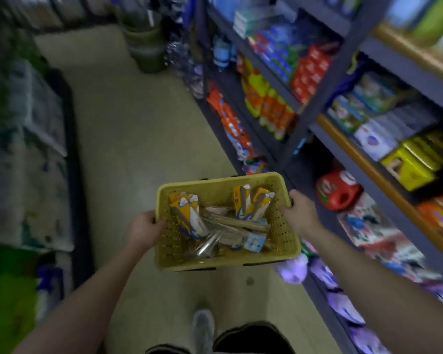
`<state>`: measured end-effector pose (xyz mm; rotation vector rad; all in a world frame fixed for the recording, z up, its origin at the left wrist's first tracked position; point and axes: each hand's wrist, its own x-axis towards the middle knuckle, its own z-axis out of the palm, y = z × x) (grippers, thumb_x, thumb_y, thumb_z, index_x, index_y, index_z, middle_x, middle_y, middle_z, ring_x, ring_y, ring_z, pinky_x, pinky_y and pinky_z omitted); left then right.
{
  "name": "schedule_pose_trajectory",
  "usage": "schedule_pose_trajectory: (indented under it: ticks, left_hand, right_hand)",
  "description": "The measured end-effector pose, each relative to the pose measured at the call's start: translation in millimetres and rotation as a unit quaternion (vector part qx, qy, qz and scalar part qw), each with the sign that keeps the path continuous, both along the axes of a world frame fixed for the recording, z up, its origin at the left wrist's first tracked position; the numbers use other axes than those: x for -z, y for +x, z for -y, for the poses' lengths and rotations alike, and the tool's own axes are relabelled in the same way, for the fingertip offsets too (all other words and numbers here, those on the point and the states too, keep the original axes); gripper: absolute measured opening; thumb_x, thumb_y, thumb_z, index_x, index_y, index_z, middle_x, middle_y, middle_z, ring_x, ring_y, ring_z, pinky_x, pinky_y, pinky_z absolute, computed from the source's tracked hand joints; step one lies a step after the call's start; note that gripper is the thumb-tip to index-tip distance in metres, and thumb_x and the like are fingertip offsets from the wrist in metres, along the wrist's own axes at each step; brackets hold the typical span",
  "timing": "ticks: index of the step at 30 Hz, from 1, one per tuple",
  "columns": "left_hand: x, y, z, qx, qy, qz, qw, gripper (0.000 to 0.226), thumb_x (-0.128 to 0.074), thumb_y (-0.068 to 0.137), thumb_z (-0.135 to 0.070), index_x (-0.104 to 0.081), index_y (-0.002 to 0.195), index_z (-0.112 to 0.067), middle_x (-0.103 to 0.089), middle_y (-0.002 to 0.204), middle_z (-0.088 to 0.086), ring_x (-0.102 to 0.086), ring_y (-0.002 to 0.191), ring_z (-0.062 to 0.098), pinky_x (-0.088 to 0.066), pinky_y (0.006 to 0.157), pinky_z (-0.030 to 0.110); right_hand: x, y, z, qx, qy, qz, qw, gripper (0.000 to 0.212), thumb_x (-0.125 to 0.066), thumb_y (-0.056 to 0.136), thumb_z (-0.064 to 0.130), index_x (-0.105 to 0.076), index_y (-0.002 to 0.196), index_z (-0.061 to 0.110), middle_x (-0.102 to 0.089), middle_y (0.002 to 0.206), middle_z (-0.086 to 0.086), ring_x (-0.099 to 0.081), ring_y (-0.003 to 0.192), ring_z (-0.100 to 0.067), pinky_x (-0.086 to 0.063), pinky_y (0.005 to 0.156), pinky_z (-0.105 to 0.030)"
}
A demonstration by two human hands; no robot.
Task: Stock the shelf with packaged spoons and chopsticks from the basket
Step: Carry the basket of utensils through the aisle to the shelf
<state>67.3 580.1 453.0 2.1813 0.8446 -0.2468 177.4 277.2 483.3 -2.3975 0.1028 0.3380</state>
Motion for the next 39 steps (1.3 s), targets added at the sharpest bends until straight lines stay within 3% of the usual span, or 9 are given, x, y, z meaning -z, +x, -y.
schedule_pose_trajectory:
  ticks: [2, 5, 7, 11, 15, 20, 28, 35, 39]
  left_hand:
    - [-8.5, 27.8, -37.5, -0.027, -0.013, -0.008, 1.000, 0.016, -0.055, 0.084, -0.013, -0.066, 0.092, -0.005, -0.068, 0.087, 0.016, -0.063, 0.079, 0.030, -0.050, 0.071, 0.035]
    - [-13.1, 77.9, -88.0, -0.050, -0.023, 0.002, 0.998, 0.019, -0.052, 0.086, -0.009, -0.065, 0.098, -0.002, -0.062, 0.086, 0.013, -0.057, 0.076, 0.024, -0.041, 0.064, 0.027]
    - [-14.2, 117.6, -121.1, -0.062, -0.016, 0.009, 0.998, 0.019, -0.052, 0.085, -0.008, -0.066, 0.096, 0.000, -0.063, 0.086, 0.014, -0.056, 0.073, 0.024, -0.039, 0.062, 0.026]
    - [-14.8, 211.1, -192.8, -0.079, -0.001, 0.004, 0.997, 0.022, -0.052, 0.085, -0.013, -0.065, 0.098, -0.001, -0.066, 0.091, 0.017, -0.061, 0.080, 0.029, -0.048, 0.070, 0.031]
    - [-26.9, 305.7, -267.5, -0.112, 0.027, 0.000, 0.993, 0.024, -0.055, 0.085, -0.018, -0.064, 0.102, -0.002, -0.067, 0.096, 0.018, -0.062, 0.087, 0.031, -0.046, 0.071, 0.031]
    - [-39.0, 413.7, -365.5, -0.130, 0.065, 0.015, 0.989, 0.021, -0.056, 0.085, -0.019, -0.065, 0.098, -0.004, -0.060, 0.081, 0.007, -0.056, 0.073, 0.022, -0.039, 0.064, 0.027]
    - [-15.7, 591.5, -553.4, -0.170, 0.033, 0.001, 0.985, 0.021, -0.058, 0.080, -0.015, -0.066, 0.097, -0.006, -0.065, 0.085, 0.011, -0.062, 0.077, 0.026, -0.050, 0.069, 0.033]
    - [-32.1, 758.5, -703.8, -0.143, 0.024, -0.001, 0.990, 0.018, -0.057, 0.084, -0.018, -0.063, 0.099, -0.011, -0.066, 0.083, 0.007, -0.065, 0.076, 0.021, -0.054, 0.067, 0.033]
    - [-38.6, 857.5, -773.0, -0.112, 0.023, 0.003, 0.993, 0.022, -0.058, 0.082, -0.016, -0.063, 0.103, -0.012, -0.065, 0.084, 0.004, -0.064, 0.076, 0.018, -0.052, 0.061, 0.028]
  right_hand:
    - [-8.3, 42.4, -46.2, -0.041, -0.007, 0.013, 0.999, 0.021, -0.058, 0.081, 0.011, -0.046, 0.063, 0.012, -0.053, 0.063, -0.005, -0.051, 0.066, -0.027, -0.038, 0.058, -0.039]
    - [-14.5, 104.6, -107.1, -0.083, -0.002, 0.025, 0.996, 0.037, -0.058, 0.083, 0.008, -0.034, 0.058, 0.022, -0.043, 0.058, 0.005, -0.042, 0.057, -0.015, -0.025, 0.046, -0.027]
    - [-11.4, 149.4, -142.4, -0.098, -0.003, 0.022, 0.995, 0.037, -0.058, 0.084, 0.008, -0.036, 0.059, 0.025, -0.044, 0.060, 0.006, -0.044, 0.058, -0.014, -0.027, 0.046, -0.024]
    - [-4.6, 265.3, -218.7, -0.138, -0.020, 0.007, 0.990, 0.032, -0.060, 0.082, 0.011, -0.037, 0.061, 0.021, -0.044, 0.061, 0.003, -0.047, 0.061, -0.019, -0.031, 0.050, -0.032]
    - [-19.2, 387.3, -310.7, -0.182, -0.035, 0.004, 0.983, 0.034, -0.059, 0.078, 0.009, -0.034, 0.057, 0.019, -0.041, 0.059, 0.002, -0.044, 0.061, -0.020, -0.026, 0.046, -0.029]
    - [-28.4, 508.1, -419.3, -0.159, -0.027, -0.035, 0.986, 0.034, -0.058, 0.078, 0.009, -0.034, 0.056, 0.017, -0.040, 0.058, 0.000, -0.042, 0.058, -0.018, -0.029, 0.052, -0.032]
    - [-18.9, 700.9, -619.8, -0.171, 0.007, -0.075, 0.982, 0.034, -0.056, 0.081, 0.005, -0.037, 0.056, 0.016, -0.039, 0.057, -0.001, -0.038, 0.053, -0.015, -0.027, 0.047, -0.026]
    - [-19.9, 862.5, -753.7, -0.164, -0.006, -0.117, 0.979, 0.023, -0.059, 0.081, 0.011, -0.050, 0.061, 0.015, -0.055, 0.064, -0.005, -0.053, 0.059, -0.019, -0.039, 0.050, -0.025]
    - [-12.0, 956.7, -819.2, -0.095, 0.048, -0.147, 0.983, 0.015, -0.061, 0.079, 0.011, -0.055, 0.065, 0.008, -0.059, 0.070, -0.014, -0.056, 0.063, -0.025, -0.042, 0.057, -0.027]
